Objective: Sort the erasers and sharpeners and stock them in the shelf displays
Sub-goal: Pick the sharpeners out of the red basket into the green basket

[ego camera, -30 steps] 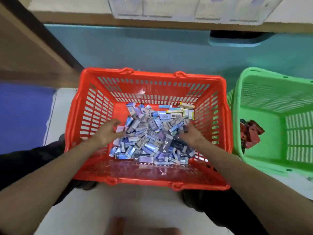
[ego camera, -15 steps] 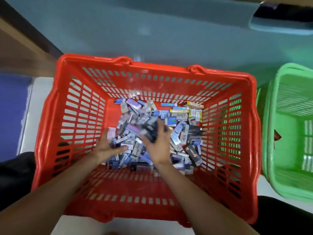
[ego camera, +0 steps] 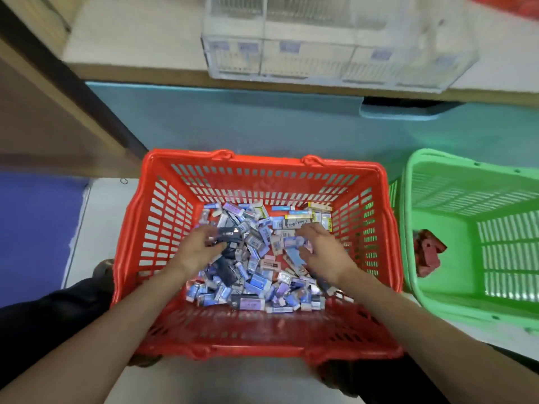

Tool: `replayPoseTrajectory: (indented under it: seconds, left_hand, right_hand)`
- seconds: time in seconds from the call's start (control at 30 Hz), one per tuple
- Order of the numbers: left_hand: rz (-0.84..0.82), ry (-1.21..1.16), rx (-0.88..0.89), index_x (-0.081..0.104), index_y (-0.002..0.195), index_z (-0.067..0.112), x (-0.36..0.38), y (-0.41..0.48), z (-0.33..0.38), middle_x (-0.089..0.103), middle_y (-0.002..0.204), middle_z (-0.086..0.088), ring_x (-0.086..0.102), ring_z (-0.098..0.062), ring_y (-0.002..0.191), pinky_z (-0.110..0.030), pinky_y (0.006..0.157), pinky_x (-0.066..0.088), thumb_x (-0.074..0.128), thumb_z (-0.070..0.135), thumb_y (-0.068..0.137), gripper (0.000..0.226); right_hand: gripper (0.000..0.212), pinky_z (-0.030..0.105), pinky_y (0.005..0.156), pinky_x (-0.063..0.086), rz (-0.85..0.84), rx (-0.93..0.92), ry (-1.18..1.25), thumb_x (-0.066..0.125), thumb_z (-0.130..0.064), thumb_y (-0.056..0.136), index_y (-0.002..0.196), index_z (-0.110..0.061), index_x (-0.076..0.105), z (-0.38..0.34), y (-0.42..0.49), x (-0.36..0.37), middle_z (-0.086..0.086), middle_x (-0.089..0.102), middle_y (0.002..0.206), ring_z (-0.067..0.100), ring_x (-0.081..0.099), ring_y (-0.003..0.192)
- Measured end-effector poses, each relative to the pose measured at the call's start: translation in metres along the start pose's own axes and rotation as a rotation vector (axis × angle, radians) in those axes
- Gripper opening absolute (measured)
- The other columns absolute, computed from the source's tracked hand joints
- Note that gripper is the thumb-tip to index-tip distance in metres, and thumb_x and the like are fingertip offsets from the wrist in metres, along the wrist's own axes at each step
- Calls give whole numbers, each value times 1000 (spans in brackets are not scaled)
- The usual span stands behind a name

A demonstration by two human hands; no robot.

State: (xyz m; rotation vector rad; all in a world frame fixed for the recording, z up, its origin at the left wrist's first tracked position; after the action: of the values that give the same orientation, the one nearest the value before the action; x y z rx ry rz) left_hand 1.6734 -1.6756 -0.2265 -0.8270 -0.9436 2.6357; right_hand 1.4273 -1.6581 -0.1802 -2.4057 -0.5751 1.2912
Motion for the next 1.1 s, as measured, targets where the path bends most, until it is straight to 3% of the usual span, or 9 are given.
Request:
replayPoseTrajectory:
  seconds: [0.13, 0.4, 0.5, 0.63, 0.7, 0.77, 0.9, 1.0, 1.1]
  left_hand:
    - [-77, 56, 261, 56, 105, 8, 21, -27, 103, 56, 91, -1, 55, -17, 86, -6, 61, 40, 60, 2, 88, 18]
    - [-220, 133, 581, 59, 98, 9, 147, -87, 278, 55, 76, 3, 50, 5, 59, -10, 61, 40, 64, 2, 86, 14]
    - [-172, 204, 587, 59, 104, 6, 198, -88, 293, 60, 90, -10, 58, -15, 83, -29, 82, 47, 71, 16, 82, 26]
    - [-52, 451, 541, 51, 124, 2, 232, -88, 284, 52, 122, -16, 49, -29, 116, -30, 96, 36, 69, 27, 83, 51]
    - [-19, 398, 527, 55, 118, 2, 237, -89, 279, 59, 118, -15, 55, -29, 110, -28, 88, 39, 70, 19, 82, 43]
    - [-3, 346, 504, 61, 114, 4, 238, -86, 274, 67, 112, -11, 63, -27, 102, -27, 83, 43, 70, 8, 80, 35]
    - [26, 357, 486, 69, 103, 4, 241, -78, 270, 71, 100, -12, 67, -29, 90, -32, 77, 51, 65, -2, 78, 25]
    - [43, 388, 526, 69, 96, 8, 253, -72, 277, 70, 89, -12, 65, -31, 83, -32, 69, 50, 63, 3, 78, 19]
    - [-47, 408, 559, 67, 97, 14, 287, -60, 284, 67, 91, -11, 65, -28, 83, -40, 77, 54, 65, 10, 77, 20]
  right_hand:
    - [28, 32, 92, 41, 111, -40, 5, 53, -13, 92, 119, -9, 57, 3, -50, -78, 10, 56, 118, 28, 56, 105]
    - [19, 29, 83, 45, 265, 145, 71, 55, -12, 92, 108, -5, 63, 101, -158, -207, 8, 66, 106, 25, 61, 98]
    - [17, 33, 87, 47, 483, 374, 232, 57, -12, 91, 105, -5, 64, 179, -205, -233, 11, 67, 105, 27, 61, 97]
    - [25, 40, 73, 49, 774, 849, 257, 55, -25, 91, 97, -2, 50, 263, -282, -199, 21, 62, 94, 32, 59, 81]
    - [45, 45, 68, 54, 699, 1046, 491, 56, -35, 91, 110, 3, 43, 284, -298, -148, 21, 59, 96, 35, 61, 76]
    - [60, 41, 57, 56, 634, 1094, 976, 62, -34, 90, 125, 6, 35, 285, -289, -99, 23, 56, 96, 33, 61, 65]
    - [41, 32, 42, 54, 739, 923, 1625, 63, -9, 88, 116, 13, 43, 278, -257, -60, 28, 59, 83, 34, 62, 64]
    - [28, 26, 38, 52, 928, 907, 1710, 61, -1, 87, 108, 14, 49, 290, -258, -62, 26, 56, 77, 33, 59, 61]
    - [31, 24, 35, 50, 1082, 1008, 1635, 61, -6, 88, 110, 11, 48, 318, -274, -66, 25, 56, 73, 30, 57, 55]
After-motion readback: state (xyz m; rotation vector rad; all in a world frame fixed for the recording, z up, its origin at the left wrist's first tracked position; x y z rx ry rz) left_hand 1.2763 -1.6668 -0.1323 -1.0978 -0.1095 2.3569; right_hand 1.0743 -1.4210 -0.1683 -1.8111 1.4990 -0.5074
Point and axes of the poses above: each hand's wrist, its own y-axis towards the middle knuckle, its own x-axis out of the palm, z = x × y, the point moved 9 cm from there along y, towards the middle knuckle
